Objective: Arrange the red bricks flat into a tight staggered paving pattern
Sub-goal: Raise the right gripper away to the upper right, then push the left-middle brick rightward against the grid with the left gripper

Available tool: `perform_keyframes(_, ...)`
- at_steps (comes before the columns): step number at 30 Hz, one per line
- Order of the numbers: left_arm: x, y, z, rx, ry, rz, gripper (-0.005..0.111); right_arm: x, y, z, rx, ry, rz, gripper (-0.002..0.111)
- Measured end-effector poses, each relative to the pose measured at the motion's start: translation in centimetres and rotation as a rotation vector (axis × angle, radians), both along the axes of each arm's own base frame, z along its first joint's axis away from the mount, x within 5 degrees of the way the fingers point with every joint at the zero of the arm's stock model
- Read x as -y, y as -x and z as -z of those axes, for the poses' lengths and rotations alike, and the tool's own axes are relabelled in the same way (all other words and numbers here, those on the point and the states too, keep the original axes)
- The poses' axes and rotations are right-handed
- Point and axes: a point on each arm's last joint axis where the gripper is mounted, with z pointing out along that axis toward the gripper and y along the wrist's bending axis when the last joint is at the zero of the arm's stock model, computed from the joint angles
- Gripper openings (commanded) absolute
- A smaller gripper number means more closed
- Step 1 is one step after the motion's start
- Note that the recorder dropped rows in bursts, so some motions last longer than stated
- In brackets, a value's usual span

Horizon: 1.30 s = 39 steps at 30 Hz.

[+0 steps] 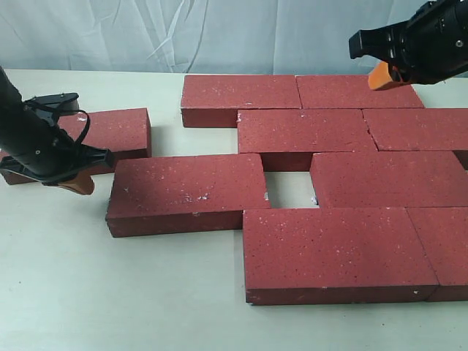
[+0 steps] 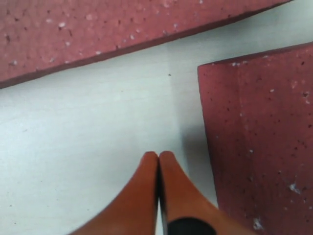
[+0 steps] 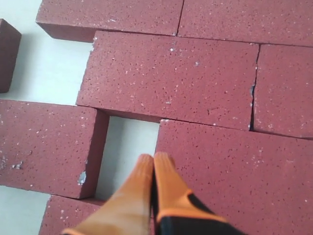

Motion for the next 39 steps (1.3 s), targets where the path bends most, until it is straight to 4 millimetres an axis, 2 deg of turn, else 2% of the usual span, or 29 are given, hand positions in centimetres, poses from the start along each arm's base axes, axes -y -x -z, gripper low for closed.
perform_keyframes(3, 0.0, 0.0, 0.0, 0.0, 0.0, 0.0, 0.0, 0.6, -0.1, -0.1, 0.003, -0.005, 0.024, -0.001)
perform_keyframes(11, 0.0, 0.0, 0.0, 0.0, 0.0, 0.0, 0.0, 5.0, -0.9, -0.3, -0.003, -0.094, 0.199, -0.001)
perform_keyframes(18, 0.0, -0.1, -0.1, 0.009, -0.001, -0.002, 0.0, 5.1, -0.9, -0.4, -0.005, -0.119, 0.196, -0.001)
perform_keyframes(22, -0.2, -0.1, -0.8, 0.036, -0.012, -0.021, 0.0, 5.1, -0.9, -0.4, -0.004, -0.12, 0.193, -0.001)
perform_keyframes(26, -1.1, 0.0, -0.7, 0.021, -0.109, -0.055, 0.0, 5.1, -0.9, -0.4, -0.003, -0.119, 0.191, -0.001)
perform_keyframes(28, -0.3, 0.2, -0.8, 0.026, -0.147, -0.03, 0.0, 5.1, -0.9, -0.4, -0.003, -0.118, 0.19, -0.001)
perform_keyframes(31, 0.6, 0.3, -2.1, 0.096, -0.195, -0.018, 0.0, 5.1, -0.9, -0.4, -0.004, -0.117, 0.188, -0.001)
perform_keyframes(36, 0.1, 0.9, -6.1, 0.228, -0.227, -0.07, 0.0, 5.1, -0.9, -0.4, -0.005, -0.115, 0.184, -0.001)
perform_keyframes(39, 0.0, 1.0, -6.4, 0.238, -0.224, -0.074, 0.0, 5.1, -0.9, -0.4, -0.005, -0.111, 0.179, -0.001)
